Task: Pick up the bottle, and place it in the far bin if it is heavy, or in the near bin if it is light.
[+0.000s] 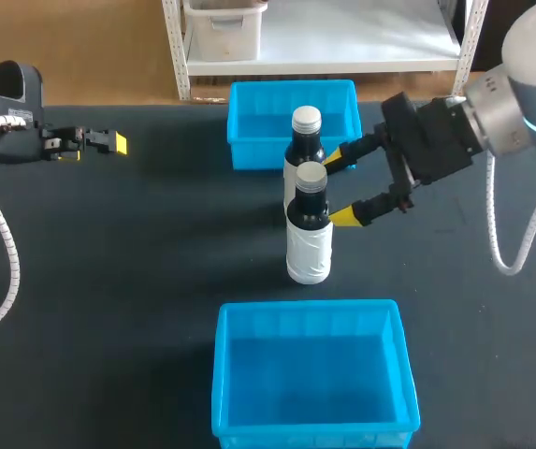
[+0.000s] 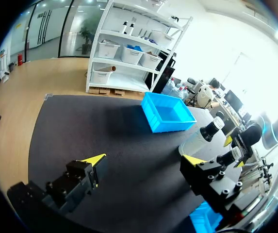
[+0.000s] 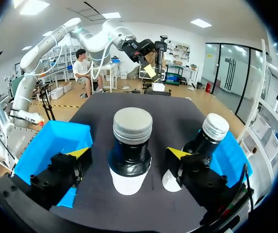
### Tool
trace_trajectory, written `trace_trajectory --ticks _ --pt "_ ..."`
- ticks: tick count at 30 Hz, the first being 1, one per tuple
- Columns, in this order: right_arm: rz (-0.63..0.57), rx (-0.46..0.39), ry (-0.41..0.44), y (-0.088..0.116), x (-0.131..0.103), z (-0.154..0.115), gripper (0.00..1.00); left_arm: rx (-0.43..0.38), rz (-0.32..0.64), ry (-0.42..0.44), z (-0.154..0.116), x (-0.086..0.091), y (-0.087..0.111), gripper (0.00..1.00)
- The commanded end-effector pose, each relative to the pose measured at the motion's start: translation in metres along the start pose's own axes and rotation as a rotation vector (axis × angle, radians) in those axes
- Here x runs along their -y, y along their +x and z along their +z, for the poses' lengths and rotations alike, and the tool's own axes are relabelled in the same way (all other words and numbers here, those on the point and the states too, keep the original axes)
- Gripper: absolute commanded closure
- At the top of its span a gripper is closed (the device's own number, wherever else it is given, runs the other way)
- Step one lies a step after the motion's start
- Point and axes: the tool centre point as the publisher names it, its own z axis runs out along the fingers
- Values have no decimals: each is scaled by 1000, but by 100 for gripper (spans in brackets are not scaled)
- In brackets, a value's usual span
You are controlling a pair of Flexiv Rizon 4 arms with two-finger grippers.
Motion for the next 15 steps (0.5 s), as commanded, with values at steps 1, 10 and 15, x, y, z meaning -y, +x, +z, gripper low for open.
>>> trace_trajectory --ticks 1,10,15 --pt "2 2 3 0 2 9 0 0 0 0 0 0 0 0" --pt "4 2 -5 -4 5 20 0 0 0 0 0 0 0 0" --pt "9 15 4 -7 5 23 0 0 0 0 0 0 0 0"
